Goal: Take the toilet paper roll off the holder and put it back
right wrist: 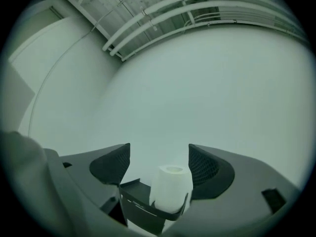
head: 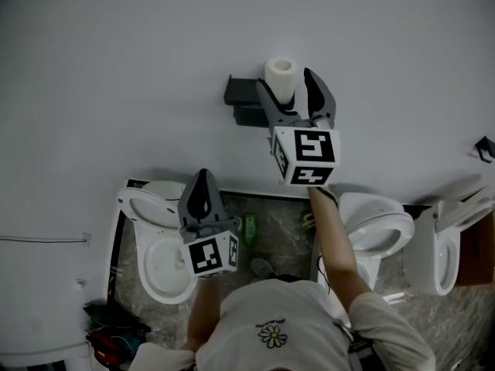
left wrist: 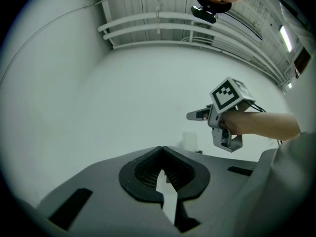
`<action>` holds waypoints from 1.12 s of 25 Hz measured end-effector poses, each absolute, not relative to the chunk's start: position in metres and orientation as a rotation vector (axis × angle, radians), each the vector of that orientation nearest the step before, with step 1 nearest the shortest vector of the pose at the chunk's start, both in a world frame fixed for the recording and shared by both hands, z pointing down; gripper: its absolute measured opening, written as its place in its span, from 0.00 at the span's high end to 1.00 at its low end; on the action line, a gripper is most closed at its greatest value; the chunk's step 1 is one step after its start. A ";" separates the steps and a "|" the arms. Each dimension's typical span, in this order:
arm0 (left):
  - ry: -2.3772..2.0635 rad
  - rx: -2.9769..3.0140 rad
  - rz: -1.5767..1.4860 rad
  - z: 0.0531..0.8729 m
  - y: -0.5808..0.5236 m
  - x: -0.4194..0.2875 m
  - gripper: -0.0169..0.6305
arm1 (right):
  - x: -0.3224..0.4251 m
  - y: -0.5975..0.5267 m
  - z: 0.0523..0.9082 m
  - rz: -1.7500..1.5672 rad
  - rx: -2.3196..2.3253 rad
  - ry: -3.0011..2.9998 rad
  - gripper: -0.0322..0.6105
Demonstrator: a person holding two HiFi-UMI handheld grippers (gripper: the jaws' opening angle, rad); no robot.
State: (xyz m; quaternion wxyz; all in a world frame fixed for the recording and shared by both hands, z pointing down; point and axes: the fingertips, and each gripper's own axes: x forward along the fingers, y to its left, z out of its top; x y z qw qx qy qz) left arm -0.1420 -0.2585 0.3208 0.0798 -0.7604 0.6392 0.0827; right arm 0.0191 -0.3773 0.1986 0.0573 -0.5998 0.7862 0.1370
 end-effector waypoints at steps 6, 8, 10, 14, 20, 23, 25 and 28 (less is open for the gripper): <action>1.934 -2.290 0.236 0.332 -0.267 -0.146 0.95 | 0.036 -0.427 0.226 0.224 -1.947 2.379 0.42; 1.942 -2.294 0.228 0.336 -0.270 -0.148 0.95 | 0.037 -0.436 0.238 0.192 -1.973 2.388 0.42; 1.944 -2.294 0.211 0.337 -0.272 -0.148 0.95 | 0.037 -0.443 0.247 0.172 -2.003 2.391 0.41; 1.937 -2.308 0.186 0.342 -0.280 -0.150 0.95 | 0.031 -0.459 0.259 0.148 -2.044 2.399 0.40; 1.944 -2.342 0.171 0.356 -0.289 -0.150 0.95 | 0.029 -0.480 0.276 0.086 -2.104 2.400 0.40; 1.952 -2.347 0.171 0.358 -0.292 -0.150 0.95 | 0.033 -0.484 0.278 0.073 -2.129 2.386 0.40; 1.953 -2.354 0.182 0.358 -0.293 -0.149 0.95 | 0.034 -0.485 0.281 0.049 -2.130 2.384 0.40; 1.945 -2.362 0.193 0.360 -0.295 -0.148 0.95 | 0.035 -0.485 0.287 0.013 -2.118 2.405 0.40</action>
